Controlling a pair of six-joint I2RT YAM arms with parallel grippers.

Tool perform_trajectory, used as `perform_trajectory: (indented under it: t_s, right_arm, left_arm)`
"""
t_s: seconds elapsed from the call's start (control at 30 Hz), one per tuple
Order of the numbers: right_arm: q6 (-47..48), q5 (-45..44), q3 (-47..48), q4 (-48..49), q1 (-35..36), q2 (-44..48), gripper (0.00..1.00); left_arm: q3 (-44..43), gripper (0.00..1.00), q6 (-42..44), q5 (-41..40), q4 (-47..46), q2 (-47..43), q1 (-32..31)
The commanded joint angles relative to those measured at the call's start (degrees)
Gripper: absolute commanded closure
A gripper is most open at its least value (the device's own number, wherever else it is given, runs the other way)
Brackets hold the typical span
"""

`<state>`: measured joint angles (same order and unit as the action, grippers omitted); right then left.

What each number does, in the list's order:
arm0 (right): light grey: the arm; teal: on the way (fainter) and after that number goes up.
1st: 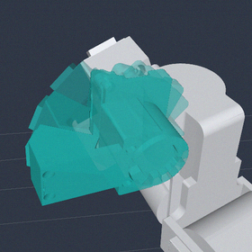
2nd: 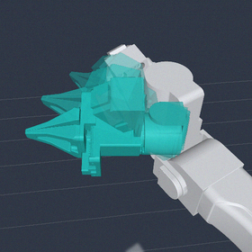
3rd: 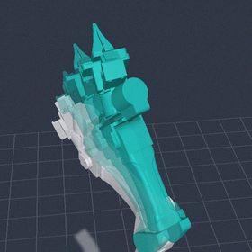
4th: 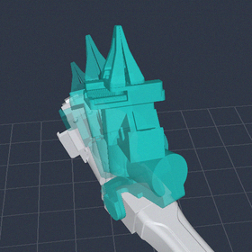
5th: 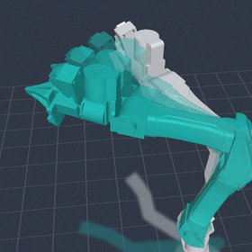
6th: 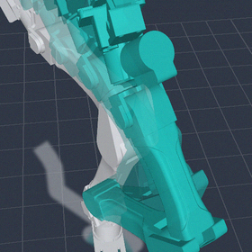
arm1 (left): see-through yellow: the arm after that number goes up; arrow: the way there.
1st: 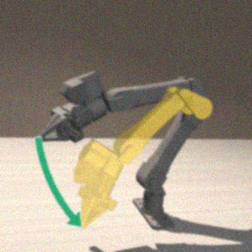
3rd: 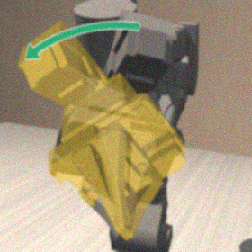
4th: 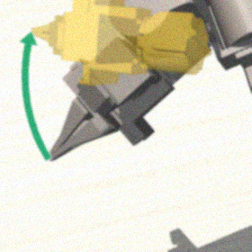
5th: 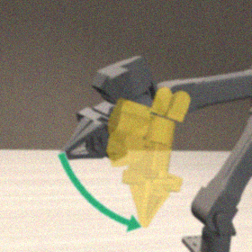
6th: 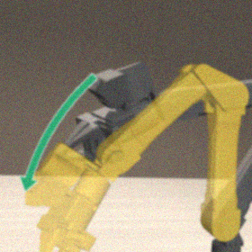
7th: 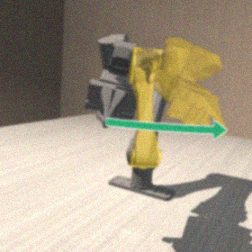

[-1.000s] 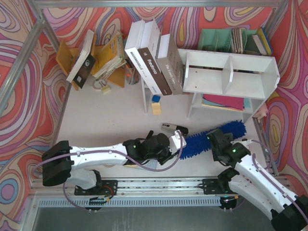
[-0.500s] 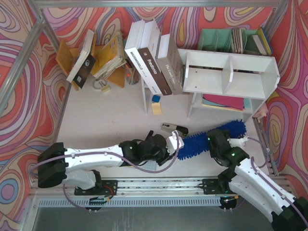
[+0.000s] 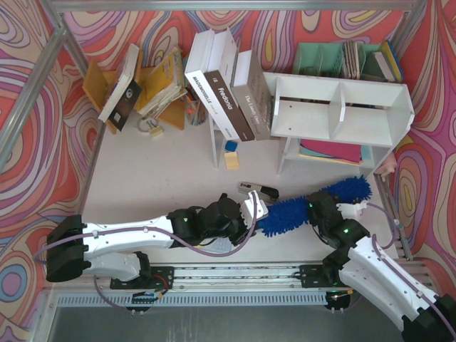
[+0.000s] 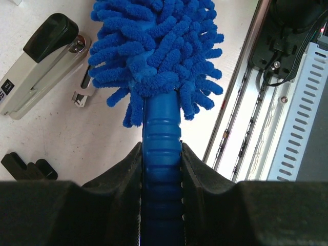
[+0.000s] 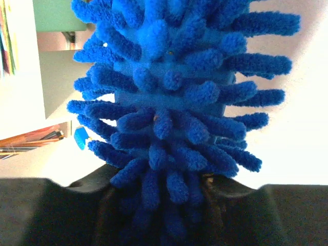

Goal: Dust the bookshelf with a duster

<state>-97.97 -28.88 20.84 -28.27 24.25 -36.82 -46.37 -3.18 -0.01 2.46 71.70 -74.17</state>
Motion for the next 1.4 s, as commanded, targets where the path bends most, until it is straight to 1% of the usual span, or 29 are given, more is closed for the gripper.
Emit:
perform_trajectory:
  t_s: [0.0, 0.07, 0.1, 0.13, 0.23, 0.3, 0.33, 0.43, 0.53, 0.63, 0.7, 0.83, 1.0, 1.2, 1.37]
  right_arm:
    - [-0.1, -1.3, 1.5, -2.0, -0.3, 1.1, 0.68]
    - [-1.1, -1.2, 2.7, -4.4, -0.2, 0.7, 0.76]
    - [-1.4, -1.0, 3.2, -5.4, -0.2, 0.6, 0.80]
    - [-1.7, -0.7, 3.4, -6.1, -0.2, 0.6, 0.83]
    - [-2.2, 0.4, 3.2, -6.5, -0.3, 1.0, 0.92]
    - [-2.4, 0.9, 3.1, -6.1, -0.2, 1.5, 0.98]
    - [-2.4, 1.0, 3.1, -6.0, -0.2, 1.7, 1.00]
    - [-2.2, 1.3, 3.7, -6.0, -0.3, 1.8, 1.00]
    - [-2.1, 1.7, 4.0, -6.0, -0.2, 1.6, 1.00]
    - [-2.1, 2.3, 4.0, -5.7, -0.2, 1.7, 1.00]
    - [-2.1, 2.6, 4.0, -5.5, -0.2, 1.7, 1.00]
    - [-2.4, 2.7, 4.1, -6.1, -0.2, 1.8, 1.00]
    - [-2.4, 2.3, 4.2, -6.0, -0.2, 2.7, 1.00]
    - [-2.9, 2.3, 4.3, -6.0, -0.2, 2.7, 1.00]
    - [-3.1, 2.3, 4.3, -6.1, -0.2, 2.5, 1.00]
  left_arm:
    - [0.7, 1.00, -0.5, -0.4, -3.3, -0.7, -0.1]
    - [0.2, 1.00, -0.7, -1.3, -2.2, -0.2, -0.1]
    - [-0.2, 0.98, -0.8, -1.7, -1.1, 0.2, 0.0]
    - [-0.6, 0.94, -0.7, -2.0, -0.3, 0.7, 0.0]
    - [-1.3, 0.74, -0.5, -2.8, 0.9, 2.0, 0.0]
    - [-1.6, 0.66, -0.2, -3.0, 1.2, 2.9, 0.0]
    - [-1.8, 0.63, -0.1, -3.3, 1.3, 3.4, 0.0]
    - [-2.3, 0.53, 0.6, -3.8, 1.6, 4.9, 0.0]
    - [-3.5, 0.46, 1.3, -4.1, 2.1, 7.2, 0.0]
    - [-5.0, 0.43, 2.0, -4.4, 2.6, 9.8, 0.0]
    - [-5.7, 0.42, 2.2, -4.2, 2.5, 11.1, 0.2]
    - [-6.9, 0.45, 2.2, -3.4, 2.8, 13.5, 0.7]
    - [-7.2, 0.44, 2.0, -1.7, 3.4, 15.2, 1.0]
    - [-5.8, 0.37, 1.6, -0.6, 4.2, 15.0, 1.3]
    - [-5.0, 0.30, 1.0, 2.5, 5.9, 12.6, 1.3]
